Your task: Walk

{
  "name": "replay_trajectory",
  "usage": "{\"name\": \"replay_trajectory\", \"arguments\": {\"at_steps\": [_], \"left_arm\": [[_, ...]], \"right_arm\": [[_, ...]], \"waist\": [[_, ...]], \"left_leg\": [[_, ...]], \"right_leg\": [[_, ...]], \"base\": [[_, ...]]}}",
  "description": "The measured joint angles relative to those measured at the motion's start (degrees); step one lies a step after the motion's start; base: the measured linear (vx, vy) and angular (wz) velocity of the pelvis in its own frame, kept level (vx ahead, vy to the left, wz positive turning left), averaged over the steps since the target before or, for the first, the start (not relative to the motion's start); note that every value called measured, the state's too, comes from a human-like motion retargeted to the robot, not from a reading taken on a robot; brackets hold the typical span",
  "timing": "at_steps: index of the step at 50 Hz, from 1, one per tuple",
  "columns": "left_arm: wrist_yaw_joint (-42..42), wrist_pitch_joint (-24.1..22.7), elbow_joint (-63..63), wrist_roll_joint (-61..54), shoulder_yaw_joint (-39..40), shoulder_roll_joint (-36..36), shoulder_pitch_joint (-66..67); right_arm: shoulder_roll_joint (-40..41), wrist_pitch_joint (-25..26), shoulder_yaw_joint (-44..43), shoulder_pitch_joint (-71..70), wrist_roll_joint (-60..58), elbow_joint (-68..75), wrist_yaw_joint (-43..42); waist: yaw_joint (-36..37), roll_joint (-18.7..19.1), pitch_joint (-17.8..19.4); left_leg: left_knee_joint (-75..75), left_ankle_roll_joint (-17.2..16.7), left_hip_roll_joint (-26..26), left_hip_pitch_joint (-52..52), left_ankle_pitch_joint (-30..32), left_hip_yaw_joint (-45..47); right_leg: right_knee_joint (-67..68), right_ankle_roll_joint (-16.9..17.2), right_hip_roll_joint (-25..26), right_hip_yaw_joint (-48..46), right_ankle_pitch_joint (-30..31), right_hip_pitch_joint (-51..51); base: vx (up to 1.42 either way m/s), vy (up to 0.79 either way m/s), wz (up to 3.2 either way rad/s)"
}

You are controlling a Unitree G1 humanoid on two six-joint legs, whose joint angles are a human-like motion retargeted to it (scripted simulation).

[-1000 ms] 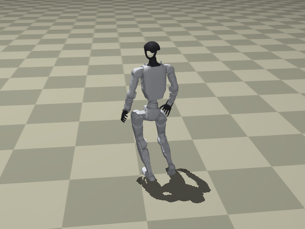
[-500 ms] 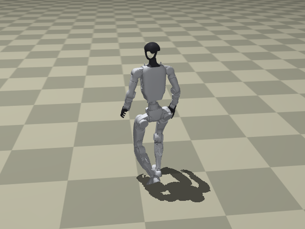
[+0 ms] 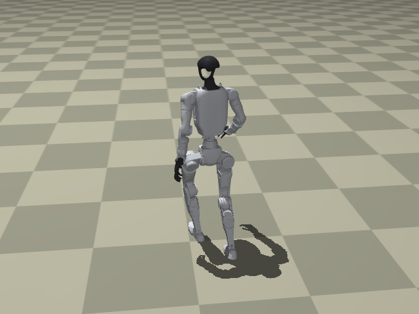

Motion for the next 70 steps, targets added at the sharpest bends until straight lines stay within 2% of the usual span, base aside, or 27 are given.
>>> {"name": "replay_trajectory", "arguments": {"at_steps": [3,5,8,10,13,17,20,22,25,28,30,32,33,35,37,40,43,49,53,56,58,60,62,63,65,68,70], "left_arm": [[1.6,-0.2,-0.7,0.6,-0.3,0.1,-2.0],[3.1,-0.6,-2.2,1.1,-0.4,0.9,-4.4],[6.0,-1.6,-6.0,1.4,-0.9,2.2,-7.9],[8.2,-2.4,-8.6,1.3,-1.0,2.9,-10.0],[11.5,-3.3,-13.0,-0.2,0.5,4.6,-14.3],[14.5,-4.7,-18.8,-3.0,2.8,6.7,-18.8],[15.9,-6.2,-22.3,-4.2,3.8,8.4,-20.9],[16.7,-6.9,-23.7,-4.3,4.1,8.9,-21.2],[17.6,-7.3,-24.5,-4.4,4.3,9.1,-21.0],[17.9,-7.0,-23.6,-4.8,4.2,8.1,-19.4],[18.0,-6.5,-22.0,-4.9,4.0,7.0,-17.7],[17.5,-5.7,-19.8,-4.3,3.6,5.6,-16.0],[17.0,-5.0,-18.3,-3.8,3.4,4.6,-15.7],[15.9,-3.8,-15.6,-2.5,2.7,2.9,-14.1],[14.6,-2.7,-12.8,-1.2,2.0,1.6,-12.0],[12.5,-1.7,-8.7,0.3,1.6,0.2,-8.1],[9.8,-1.3,-5.2,1.0,2.0,-0.7,-3.6],[4.8,0.0,-1.3,1.5,3.6,-1.3,3.3],[4.2,0.5,-0.3,1.8,4.2,-1.3,4.6],[5.3,0.8,-0.3,1.8,4.6,-1.0,3.1],[6.8,0.6,-1.3,1.9,4.7,-0.7,1.4],[9.2,0.4,-3.4,2.3,4.8,0.0,-1.6],[11.7,-0.5,-6.7,2.9,4.4,0.8,-4.0],[13.3,-0.9,-9.0,3.2,4.5,1.4,-6.0],[15.9,-2.1,-13.0,3.4,4.2,2.4,-8.6],[18.9,-3.2,-19.7,2.4,5.1,4.5,-13.8],[20.2,-3.9,-23.4,1.4,5.7,5.6,-16.1]], "right_arm": [[1.5,0.2,1.2,2.6,-1.0,2.5,2.2],[2.9,0.1,1.9,3.2,-1.7,4.9,4.1],[3.5,-0.2,2.6,5.1,-2.6,7.1,5.8],[3.4,-0.6,2.9,6.9,-3.1,7.7,6.0],[2.0,-1.5,2.5,8.1,-3.4,6.9,5.5],[-0.2,-1.9,1.2,9.6,-3.0,4.1,4.3],[-1.0,-1.8,-0.1,10.9,-2.0,2.1,3.4],[-1.2,-2.2,-0.6,11.6,-1.6,1.2,3.0],[-1.4,-2.9,-0.8,12.6,-0.8,0.0,2.5],[-1.6,-3.7,-0.7,12.6,0.3,-1.3,1.6],[-1.8,-4.2,-0.4,12.0,0.8,-2.1,0.7],[-2.1,-4.4,0.0,10.6,1.1,-3.1,-0.3],[-2.6,-4.3,0.0,9.4,1.2,-3.6,-0.8],[-3.3,-4.2,-0.2,7.6,1.0,-4.8,-1.7],[-3.6,-4.1,-0.7,6.0,0.8,-6.2,-2.6],[-4.0,-4.2,-1.8,3.7,0.8,-9.1,-3.6],[-4.2,-4.4,-2.9,2.1,1.4,-12.7,-4.1],[-4.5,-4.7,-4.8,0.9,0.7,-18.8,-3.7],[-4.5,-4.4,-4.9,1.7,-0.6,-20.8,-3.1],[-4.2,-4.1,-4.2,3.4,-1.8,-21.6,-2.0],[-4.0,-4.2,-3.4,5.0,-2.6,-21.8,-0.9],[-3.9,-4.4,-3.1,6.2,-3.3,-22.1,0.9],[-4.0,-4.8,-2.4,8.0,-4.2,-21.9,2.0],[-4.2,-5.1,-2.4,8.3,-4.5,-22.0,2.7],[-4.5,-5.6,-2.0,10.2,-5.5,-21.8,3.3],[-6.1,-6.3,-2.4,11.0,-6.0,-21.4,3.3],[-6.9,-6.3,-2.6,11.8,-6.2,-20.9,3.0]], "waist": [[-1.6,-3.5,0.2],[-3.2,-8.2,0.3],[-5.8,-10.0,0.5],[-7.6,-10.7,0.8],[-9.3,-8.4,1.6],[-10.4,-3.8,2.6],[-10.2,-0.6,2.4],[-10.2,-0.6,2.5],[-9.3,0.1,2.3],[-8.3,1.8,2.8],[-7.6,3.6,3.6],[-6.4,6.4,4.2],[-5.5,9.0,3.7],[-3.3,11.3,3.1],[-1.3,11.3,2.9],[1.2,10.1,2.8],[2.5,8.5,2.5],[2.2,4.9,0.3],[1.6,3.8,-0.5],[0.6,1.8,-0.7],[-0.5,0.0,-0.6],[-1.8,-3.8,-0.1],[-3.6,-5.3,0.2],[-4.4,-6.1,0.2],[-6.5,-6.8,0.5],[-8.8,-4.7,1.1],[-10.1,-3.1,1.6]], "left_leg": [[1.1,2.5,-3.9,3.3,-1.0,1.6],[-5.9,4.5,-9.6,8.0,0.8,2.9],[-10.3,6.0,-12.8,13.5,0.5,2.2],[-10.8,6.1,-14.2,16.5,-0.6,1.7],[-16.6,5.3,-13.1,23.2,-0.9,0.1],[-23.3,3.2,-9.1,30.8,-1.0,-0.7],[-26.6,1.8,-5.5,34.5,-1.0,-0.2],[-24.4,1.4,-5.0,35.3,-2.4,0.0],[-18.3,1.1,-3.5,35.5,-5.4,-0.5],[-4.3,-0.1,0.2,33.4,-8.0,-0.7],[9.8,-1.4,4.6,29.8,-7.3,-0.2],[25.3,-2.3,10.9,23.8,-3.9,-0.3],[32.6,-2.5,15.3,19.2,-2.4,-1.4],[42.0,-1.5,20.2,12.2,-0.6,-2.6],[45.2,0.4,21.0,6.7,-1.9,-3.2],[41.7,2.1,19.0,0.6,-5.1,-3.0],[29.7,1.4,14.9,-2.6,-6.6,-2.1],[-0.5,-1.3,4.8,-3.3,-3.1,-1.6],[1.0,-0.5,2.5,-2.4,-1.8,-1.8],[3.6,1.3,0.0,0.1,-1.3,-0.9],[4.5,2.6,-2.2,2.3,-2.0,-0.1],[0.0,4.5,-7.0,6.2,-0.9,1.4],[0.2,5.8,-9.4,8.1,-2.2,1.7],[-2.6,6.4,-10.7,9.9,-1.9,1.6],[-2.6,6.9,-12.1,11.9,-3.3,1.4],[-9.2,6.0,-11.3,17.6,-3.1,-0.5],[-12.0,4.8,-10.1,20.9,-3.3,-1.4]], "right_leg": [[14.4,2.5,-6.3,0.9,5.4,-2.4],[26.8,4.4,-13.8,3.6,11.6,-7.4],[38.2,3.5,-18.9,5.9,16.0,-13.7],[42.2,1.9,-21.6,6.5,13.6,-17.2],[39.2,-0.2,-20.7,5.9,8.2,-23.2],[23.2,-0.4,-14.7,2.4,4.1,-27.8],[5.6,1.8,-7.6,0.9,5.7,-28.8],[0.3,3.2,-5.7,2.0,5.8,-29.5],[-1.4,3.2,-3.2,2.7,7.1,-28.5],[1.7,1.5,-0.4,2.1,7.9,-25.4],[4.1,-0.4,2.0,0.7,6.9,-23.1],[4.2,-2.8,5.5,-1.2,5.6,-21.1],[1.6,-4.1,8.9,-2.6,6.1,-20.2],[-1.8,-5.5,12.6,-3.0,6.2,-18.2],[-4.5,-5.4,13.7,-2.1,5.9,-15.5],[-8.5,-4.2,13.8,-0.4,5.8,-10.6],[-12.3,-2.5,12.5,0.3,6.0,-5.8],[-16.9,-0.4,7.5,-1.1,6.0,0.6],[-9.6,0.1,5.1,-0.9,3.5,1.9],[-1.2,1.7,1.7,0.0,4.1,2.2],[6.7,3.5,-1.4,0.6,7.3,1.3],[17.7,5.8,-7.5,2.4,12.3,-1.9],[27.4,6.4,-11.4,3.0,17.3,-5.0],[31.7,6.2,-13.4,4.1,18.6,-7.9],[37.9,4.6,-16.5,4.4,17.1,-11.6],[37.9,1.5,-16.9,4.3,11.6,-19.0],[32.9,0.2,-15.9,3.0,7.3,-22.6]], "base": [[0.00,0.04,0.10],[-0.02,0.07,0.19],[-0.01,0.06,0.12],[0.00,0.00,0.00],[0.00,0.01,-0.07],[0.02,-0.01,-0.24],[0.01,-0.03,-0.25],[0.00,0.00,0.00],[0.00,0.00,0.00],[0.00,-0.04,-0.03],[-0.04,-0.06,0.01],[-0.06,-0.07,0.02],[-0.05,-0.08,-0.03],[-0.03,-0.06,-0.07],[0.00,0.00,0.00],[0.00,0.00,0.00],[0.00,0.00,0.00],[0.00,0.00,0.00],[0.00,0.00,0.00],[0.02,0.02,0.15],[0.00,0.04,0.28],[-0.02,0.06,0.32],[-0.04,0.05,0.33],[-0.03,0.06,0.29],[-0.03,0.05,0.28],[0.00,0.00,0.00],[0.00,0.00,0.00]]}}
